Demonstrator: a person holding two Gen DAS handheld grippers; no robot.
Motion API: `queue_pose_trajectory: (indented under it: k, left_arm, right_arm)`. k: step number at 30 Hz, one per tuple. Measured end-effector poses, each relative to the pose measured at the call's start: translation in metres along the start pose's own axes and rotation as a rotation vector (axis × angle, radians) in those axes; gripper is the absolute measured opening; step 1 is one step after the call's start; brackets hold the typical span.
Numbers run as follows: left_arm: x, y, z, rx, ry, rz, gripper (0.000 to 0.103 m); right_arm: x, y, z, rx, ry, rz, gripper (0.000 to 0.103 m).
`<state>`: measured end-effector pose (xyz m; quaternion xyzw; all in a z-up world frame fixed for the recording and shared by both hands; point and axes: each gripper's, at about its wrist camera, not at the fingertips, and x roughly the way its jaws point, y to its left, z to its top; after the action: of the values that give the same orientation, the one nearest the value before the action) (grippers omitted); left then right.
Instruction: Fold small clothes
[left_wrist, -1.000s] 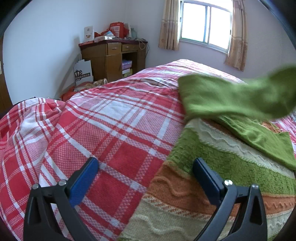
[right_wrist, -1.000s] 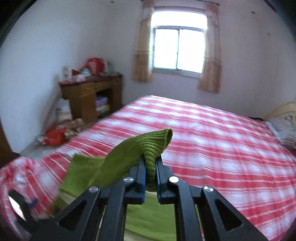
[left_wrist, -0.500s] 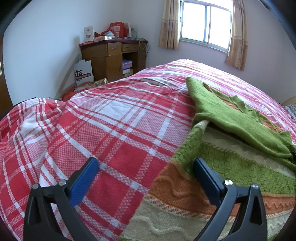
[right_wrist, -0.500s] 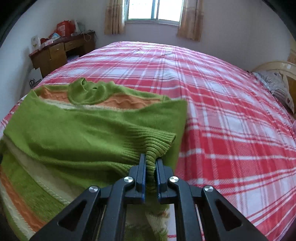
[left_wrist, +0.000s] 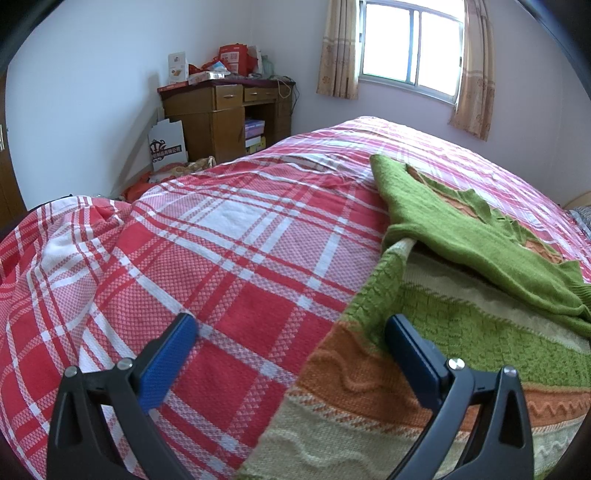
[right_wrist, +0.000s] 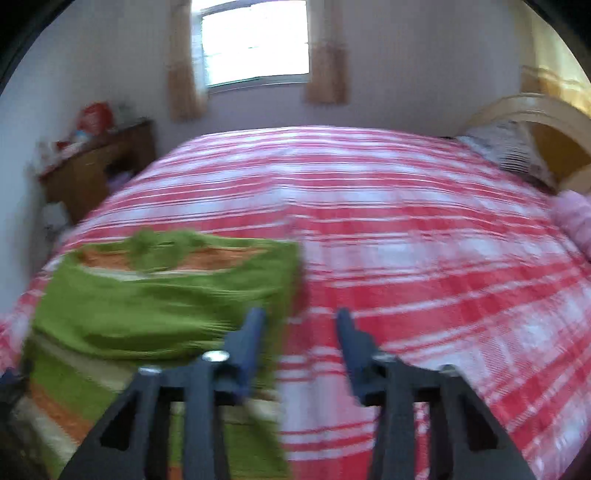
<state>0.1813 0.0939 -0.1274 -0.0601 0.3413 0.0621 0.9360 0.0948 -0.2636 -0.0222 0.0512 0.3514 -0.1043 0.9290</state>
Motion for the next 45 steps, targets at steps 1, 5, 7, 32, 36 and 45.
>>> queue_pose_trajectory:
  k: [1,5,7,32,36,45]
  left_arm:
    - [0.000,0.000,0.000,0.000,0.000,0.000,0.103]
    - [0.001,0.002,0.002,0.001,0.013,0.000,0.103]
    - [0.001,0.003,0.008,0.007,0.047,0.001,0.103]
    - [0.053,-0.048,0.060,0.112,0.131,0.070,0.103]
    - [0.053,-0.066,0.061,0.131,0.120,0.092,0.103]
    - [0.042,-0.062,0.054,0.118,0.128,0.068,0.103]
  right_arm:
    - [0.006,0.017,0.002,-0.037,0.012,0.043,0.027]
    - [0.038,0.067,-0.004,-0.129,0.076,0.103,0.027]
    - [0.056,0.070,-0.014,-0.117,0.136,0.096,0.027]
    - [0.076,0.019,-0.019,-0.054,0.108,0.041,0.028]
    - [0.075,0.020,-0.021,-0.058,0.106,0.033,0.028]
    - [0.075,0.024,-0.020,-0.073,0.109,0.014,0.029]
